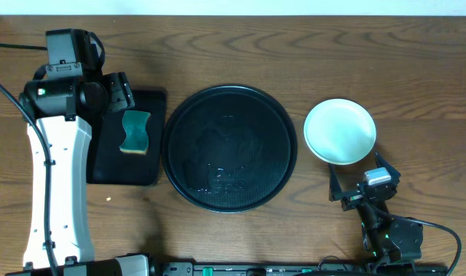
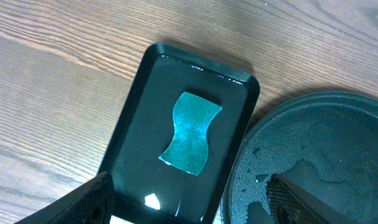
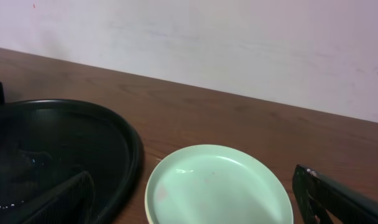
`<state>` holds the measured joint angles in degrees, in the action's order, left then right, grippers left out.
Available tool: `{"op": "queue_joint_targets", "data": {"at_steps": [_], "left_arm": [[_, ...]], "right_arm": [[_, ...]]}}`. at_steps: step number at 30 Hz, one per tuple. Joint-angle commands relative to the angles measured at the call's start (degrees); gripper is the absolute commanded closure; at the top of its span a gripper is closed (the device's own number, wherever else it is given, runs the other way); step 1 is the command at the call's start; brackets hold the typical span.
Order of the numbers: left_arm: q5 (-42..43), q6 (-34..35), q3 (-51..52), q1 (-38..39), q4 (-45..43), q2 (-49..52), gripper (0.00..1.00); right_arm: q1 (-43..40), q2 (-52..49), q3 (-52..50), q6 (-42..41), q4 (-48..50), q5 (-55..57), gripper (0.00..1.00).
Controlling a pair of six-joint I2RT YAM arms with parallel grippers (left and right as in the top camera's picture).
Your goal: Clean dirty plates on tray and stack at the side
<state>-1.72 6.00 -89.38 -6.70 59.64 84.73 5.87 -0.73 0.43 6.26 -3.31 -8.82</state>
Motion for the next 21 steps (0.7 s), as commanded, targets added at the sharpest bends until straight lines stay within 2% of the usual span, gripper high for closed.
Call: {"op": "queue_joint_targets", "data": {"at_steps": [1, 7, 11, 16, 21], "left_arm": [[-0.46, 0.24, -0.2, -0.24, 0.15, -0.13, 0.21], [-0.52, -0.44, -0.07, -0.24, 0.15, -1.9, 0.21], [-0.26, 0.33, 2.34, 0.52, -1.55, -7.21, 0.21], [-0.28, 0.04, 13.99, 2.43, -17.55, -19.47, 0.21], [-0.28, 0.02, 31.95, 2.45, -34.62, -34.42, 0.21]], "right_arm": [[0.17, 0.13, -0.11, -1.07, -0.17, -0.46, 0.01], [0.17, 0.13, -0.11, -1.07, -0.2, -0.46, 0.01], [0.17, 0.13, -0.11, -1.07, -0.2, -0.46, 0.01], [0.17, 0.13, -0.11, -1.07, -0.2, -0.46, 0.01], [0.17, 0.13, -0.11, -1.07, -0.2, -0.46, 0.01]]}}
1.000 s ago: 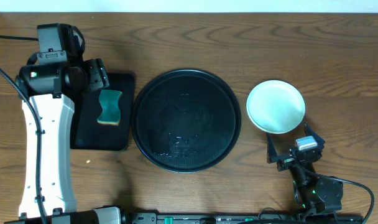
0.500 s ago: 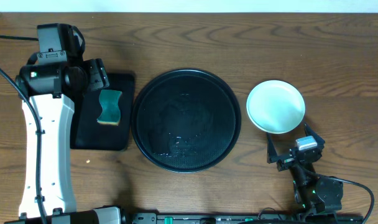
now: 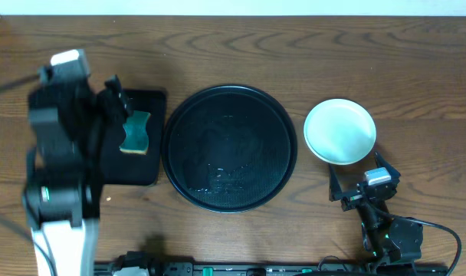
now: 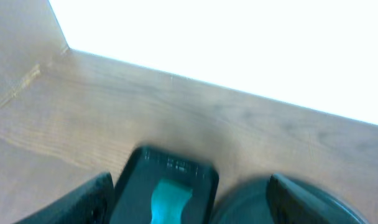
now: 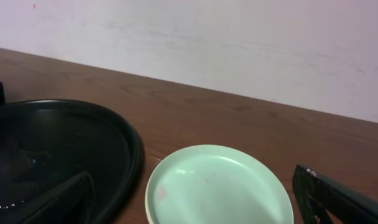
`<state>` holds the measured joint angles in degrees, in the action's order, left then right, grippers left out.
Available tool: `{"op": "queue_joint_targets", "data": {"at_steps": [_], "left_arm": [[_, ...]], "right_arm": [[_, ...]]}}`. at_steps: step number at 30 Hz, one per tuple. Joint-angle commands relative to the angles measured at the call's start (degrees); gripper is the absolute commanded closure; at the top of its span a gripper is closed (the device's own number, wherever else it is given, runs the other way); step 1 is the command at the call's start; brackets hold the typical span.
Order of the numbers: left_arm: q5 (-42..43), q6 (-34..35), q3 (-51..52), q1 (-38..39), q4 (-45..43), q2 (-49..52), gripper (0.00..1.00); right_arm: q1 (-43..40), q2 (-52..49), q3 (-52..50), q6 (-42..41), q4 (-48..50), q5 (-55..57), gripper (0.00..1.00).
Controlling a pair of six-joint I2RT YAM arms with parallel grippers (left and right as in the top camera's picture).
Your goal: Clean dirty plates on tray and stack at the side
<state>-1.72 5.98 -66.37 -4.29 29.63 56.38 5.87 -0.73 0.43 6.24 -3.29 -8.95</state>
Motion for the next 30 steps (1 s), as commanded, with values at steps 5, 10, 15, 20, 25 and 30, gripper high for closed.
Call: {"op": "queue_joint_targets", "data": {"at_steps": [5, 10, 15, 20, 25, 30], "left_arm": [[-0.28, -0.37, 26.56, 0.07, -17.79, -20.26, 0.21], [-0.28, -1.92, 41.75, 0.87, -26.99, -32.7, 0.21], [-0.28, -4.52, 53.11, 0.9, -32.02, -43.56, 0.21], [-0.28, -7.34, 60.15, 0.9, -32.11, -51.43, 0.21], [-0.31, -8.41, 64.83, 0.92, -32.22, -56.33, 0.21], [-0.31, -8.79, 66.14, 0.9, -30.08, -56.28, 0.21]], "right_arm": [[0.17, 0.13, -0.11, -1.05, -0.2, -0.33, 0.01], [0.17, 0.13, -0.11, -1.05, -0.22, -0.33, 0.01], [0.17, 0.13, -0.11, -1.05, -0.22, -0.33, 0.01], [0.17, 0.13, -0.11, -1.05, -0.22, -0.33, 0.01], [0.17, 0.13, -0.11, -1.05, -0.22, -0.33, 0.01], [0.17, 0.13, -0.11, -1.05, -0.22, -0.33, 0.01]]}}
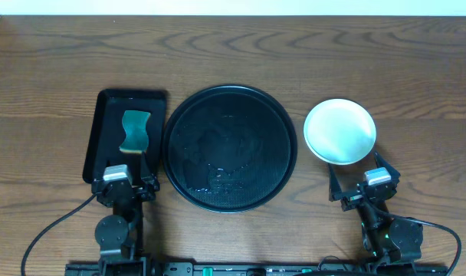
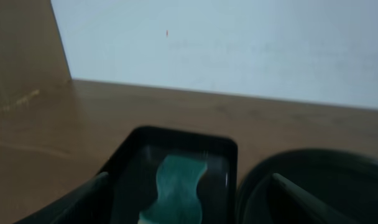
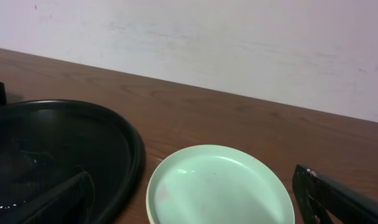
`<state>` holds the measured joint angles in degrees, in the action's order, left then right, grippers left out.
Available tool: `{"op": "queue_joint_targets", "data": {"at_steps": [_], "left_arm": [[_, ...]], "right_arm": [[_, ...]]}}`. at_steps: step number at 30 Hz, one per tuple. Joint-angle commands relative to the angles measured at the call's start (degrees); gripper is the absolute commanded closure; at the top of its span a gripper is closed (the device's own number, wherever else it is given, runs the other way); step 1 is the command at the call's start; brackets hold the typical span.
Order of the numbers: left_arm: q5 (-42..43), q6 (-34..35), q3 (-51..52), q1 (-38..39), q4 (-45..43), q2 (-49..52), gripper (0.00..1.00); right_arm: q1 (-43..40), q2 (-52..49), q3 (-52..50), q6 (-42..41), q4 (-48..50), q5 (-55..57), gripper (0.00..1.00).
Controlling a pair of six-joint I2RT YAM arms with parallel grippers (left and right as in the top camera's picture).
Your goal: Clean dirty plates on tray and stack at the side
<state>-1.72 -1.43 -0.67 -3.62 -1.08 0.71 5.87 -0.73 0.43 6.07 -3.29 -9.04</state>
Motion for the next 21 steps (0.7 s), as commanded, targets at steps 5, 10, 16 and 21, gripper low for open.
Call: {"op": "queue_joint_targets", "data": {"at_steps": [5, 10, 16, 21], "left_arm": [[-0.24, -1.33, 0.44, 0.22, 5.27, -0.61, 0.21], [-0.04, -1.33, 0.44, 0.22, 5.16, -0.61, 0.21], [-0.04, -1.33, 0.44, 0.22, 5.16, -0.48, 0.21], [-0.04, -1.33, 0.44, 0.22, 5.16, -0.48, 0.21]], "right_arm": [[0.17, 0.13, -0.11, -0.87, -0.22, -0.24, 0.01], [0.17, 0.13, -0.11, -0.87, -0.22, -0.24, 0.01], [0.17, 0.13, -0.11, -0.87, -0.22, -0.24, 0.01], [0.17, 0.13, -0.11, -0.87, -0.22, -0.24, 0.01]]}}
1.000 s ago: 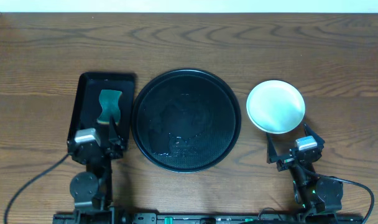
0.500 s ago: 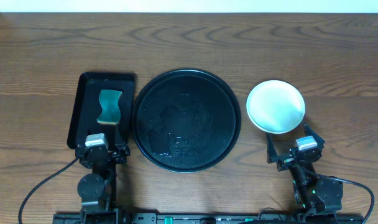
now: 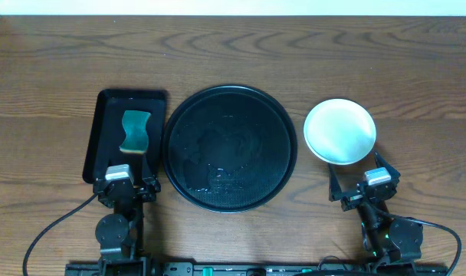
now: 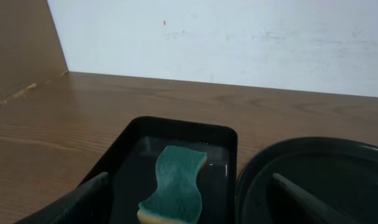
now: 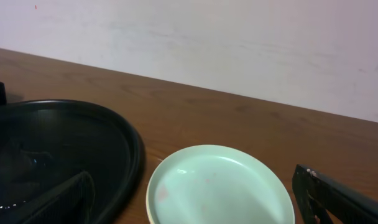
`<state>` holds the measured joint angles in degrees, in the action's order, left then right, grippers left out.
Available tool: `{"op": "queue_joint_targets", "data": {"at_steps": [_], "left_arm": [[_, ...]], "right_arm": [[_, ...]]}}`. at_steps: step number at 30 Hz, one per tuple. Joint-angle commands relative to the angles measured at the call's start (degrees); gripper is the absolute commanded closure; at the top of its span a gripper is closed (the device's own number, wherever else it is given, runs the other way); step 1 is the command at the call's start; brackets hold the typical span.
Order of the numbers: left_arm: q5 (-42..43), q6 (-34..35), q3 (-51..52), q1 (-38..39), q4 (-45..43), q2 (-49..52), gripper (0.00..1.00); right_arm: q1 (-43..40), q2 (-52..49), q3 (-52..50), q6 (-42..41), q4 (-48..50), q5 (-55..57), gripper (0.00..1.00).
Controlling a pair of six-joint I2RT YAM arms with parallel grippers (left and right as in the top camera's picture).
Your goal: Clean dirty plates on tray and stack at the side
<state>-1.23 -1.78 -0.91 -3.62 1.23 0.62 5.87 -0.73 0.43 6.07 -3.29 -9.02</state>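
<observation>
A pale green plate [image 3: 339, 131] rests on the table to the right of the round black tray [image 3: 230, 147]; whether it is one plate or a stack cannot be told. The tray holds only water film. The plate [image 5: 220, 186] lies just ahead of my right gripper [image 5: 195, 211], which is open and holds nothing. A teal sponge [image 3: 135, 132] lies in the small rectangular black tray [image 3: 103, 153] on the left. My left gripper [image 3: 126, 184] is open at the front edge, with the sponge [image 4: 173, 183] ahead of it. My right gripper [image 3: 362, 180] sits low at the front right.
The back wall rises behind the table. A brown board [image 4: 21, 50] stands at the far left. Cables run along the front edge near both arm bases. The round tray [image 4: 313, 168] lies close beside the small tray [image 4: 183, 124].
The left wrist view is sharp now, with the sponge slightly nearer and lower; the left arm has settled a little at the front edge. The right arm, plate and trays are unchanged.
First my left arm reached over the small tray, open above the sponge lying in it. Then it was blurred, further back from the tray. By the last moment it was folded at the table's front edge, where it stays. The right arm and plate never moved.
</observation>
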Motion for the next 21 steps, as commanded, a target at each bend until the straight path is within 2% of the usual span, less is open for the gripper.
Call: {"op": "queue_joint_targets", "data": {"at_steps": [1, 21], "left_arm": [[-0.52, -0.98, 0.68, 0.22, 2.84, -0.39, 0.21], [-0.52, -0.98, 0.68, 0.22, 2.84, -0.39, 0.21]], "right_arm": [[0.17, 0.13, -0.11, -0.87, -0.22, -0.26, 0.01], [0.17, 0.13, -0.11, -0.87, -0.2, -0.26, 0.01]]}}
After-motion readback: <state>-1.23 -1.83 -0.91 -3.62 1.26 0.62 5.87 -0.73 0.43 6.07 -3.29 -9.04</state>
